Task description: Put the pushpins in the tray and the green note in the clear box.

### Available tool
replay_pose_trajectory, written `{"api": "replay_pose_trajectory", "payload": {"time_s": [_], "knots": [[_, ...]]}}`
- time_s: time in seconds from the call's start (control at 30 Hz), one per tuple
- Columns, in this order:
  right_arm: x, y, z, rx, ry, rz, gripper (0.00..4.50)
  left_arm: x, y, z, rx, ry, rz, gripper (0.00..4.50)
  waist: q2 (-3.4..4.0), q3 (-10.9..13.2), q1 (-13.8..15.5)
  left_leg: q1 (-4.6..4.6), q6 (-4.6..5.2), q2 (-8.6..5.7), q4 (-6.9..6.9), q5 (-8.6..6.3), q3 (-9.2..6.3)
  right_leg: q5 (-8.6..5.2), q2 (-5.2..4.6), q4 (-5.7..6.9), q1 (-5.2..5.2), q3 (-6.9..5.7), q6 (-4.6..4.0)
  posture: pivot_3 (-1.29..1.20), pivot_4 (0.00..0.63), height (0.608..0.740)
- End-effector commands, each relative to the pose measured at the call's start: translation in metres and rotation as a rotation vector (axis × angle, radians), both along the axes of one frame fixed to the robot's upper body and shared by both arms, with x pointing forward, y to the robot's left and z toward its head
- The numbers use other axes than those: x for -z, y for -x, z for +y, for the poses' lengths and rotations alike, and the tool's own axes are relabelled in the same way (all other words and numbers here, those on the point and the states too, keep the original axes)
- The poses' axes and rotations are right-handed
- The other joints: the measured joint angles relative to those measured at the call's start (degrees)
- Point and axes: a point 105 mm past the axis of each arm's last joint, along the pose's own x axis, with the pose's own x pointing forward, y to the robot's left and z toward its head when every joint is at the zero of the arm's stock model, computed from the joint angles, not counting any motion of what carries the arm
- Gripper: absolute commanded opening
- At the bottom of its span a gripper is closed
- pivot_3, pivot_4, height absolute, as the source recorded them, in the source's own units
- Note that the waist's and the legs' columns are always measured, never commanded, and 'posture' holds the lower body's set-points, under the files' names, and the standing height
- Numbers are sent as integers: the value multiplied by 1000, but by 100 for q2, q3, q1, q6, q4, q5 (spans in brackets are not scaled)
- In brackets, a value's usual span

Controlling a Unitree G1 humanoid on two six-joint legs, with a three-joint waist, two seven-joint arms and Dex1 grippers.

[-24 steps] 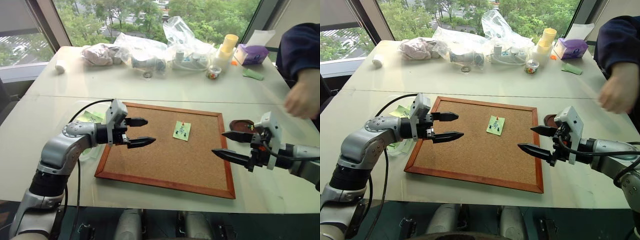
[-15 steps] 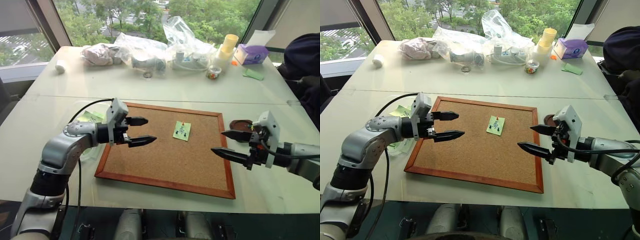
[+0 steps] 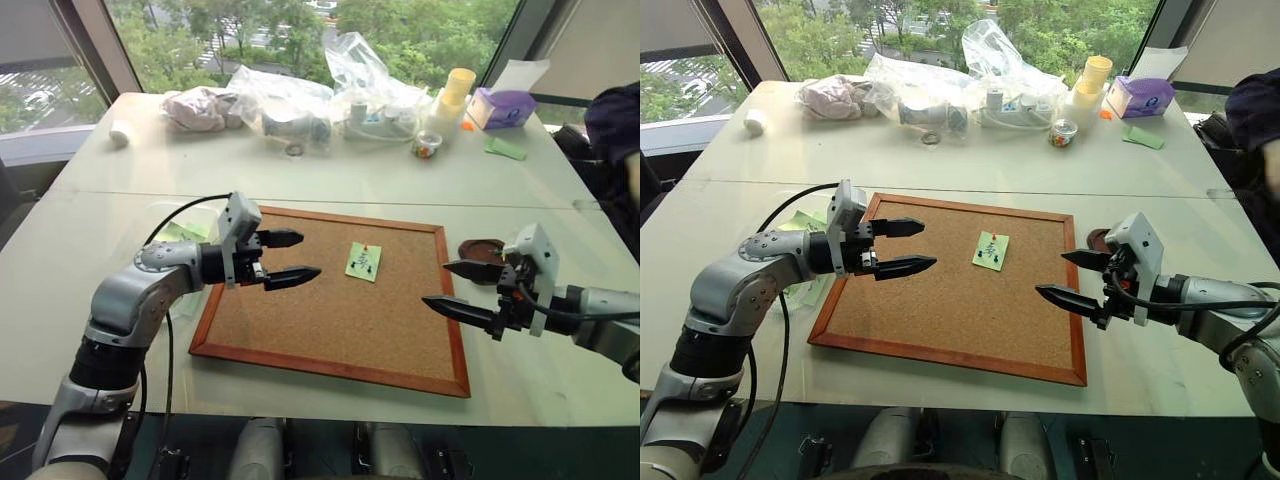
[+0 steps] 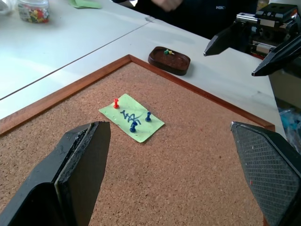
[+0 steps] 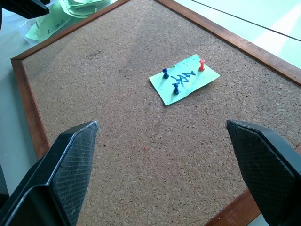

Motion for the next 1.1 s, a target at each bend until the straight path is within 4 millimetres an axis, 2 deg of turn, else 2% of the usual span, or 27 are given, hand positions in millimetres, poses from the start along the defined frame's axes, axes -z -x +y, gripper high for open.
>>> {"api": "replay_pose_trajectory", "payload": {"time_s": [0.03, 0.2, 0.27, 0.33, 0.43, 0.5, 0.57, 0.67, 0.87, 1.1], "knots": [[-10, -4, 3, -10, -6, -59, 4500, -8, 2, -3, 14, -13, -67, 4469, 0, 0, 0, 0, 0, 0, 0, 0, 0, 0, 0, 0, 0, 0, 0, 0, 150, 740], [-11, -6, 4, -14, -5, -66, 4500, -6, -1, -6, 1, -11, -87, 4469, 0, 0, 9, -1, 0, 0, 0, 0, 0, 0, 0, 0, 0, 0, 0, 0, 150, 740], [-11, -7, 5, -17, -6, -70, 4500, -2, -3, -8, -10, -16, -95, 3963, 0, 0, 7, -1, 0, -1, 1, 0, 0, 0, -1, -1, 0, 0, 0, 0, 150, 740], [-11, -9, 6, -18, -8, -74, 4500, 2, -3, -10, -15, -15, -98, 3293, 0, 0, 3, 0, 0, -1, 1, 0, 0, 0, -1, -1, 1, 0, 0, 0, 150, 740], [-11, -15, 8, -18, -12, -87, 4500, 8, -3, -16, -13, 6, -83, 1626, 0, 0, 1, 0, 0, -1, 0, 0, 0, 0, 0, 0, 0, 0, 0, 0, 150, 740], [-11, -18, 10, -15, -15, -92, 4500, 12, -4, -18, -16, 7, -81, 825, 0, 0, 0, 0, 0, -1, 1, 0, 0, 0, 0, 0, 0, 0, 0, 0, 150, 740], [-9, -29, 15, 4, -17, -112, 4500, 26, -4, -23, -13, -19, -67, 42, 0, 0, -1, 1, 0, 0, 1, 0, 1, 0, 1, 1, 0, 0, 0, 0, 150, 740], [-7, -40, 19, 27, -7, -127, 4500, 37, -3, -25, -13, -45, -65, 42, 1, -1, -6, 3, -1, -1, 1, 0, 5, 0, 0, 1, 0, 0, 0, 0, 150, 740], [4, -81, 42, 84, 5, -189, 4500, 72, -10, -27, -98, -55, -21, 42, 3, -2, -11, -1, -2, 0, 1, 1, 10, 0, 1, 3, -5, 0, 0, 0, 150, 740], [18, -109, 58, 113, 5, -184, 4500, 92, -14, -29, -140, -67, 10, 42, 7, -4, 7, -4, -2, -4, 3, 2, 16, 0, -2, 3, 0, -3, 0, 0, 150, 740]]}}
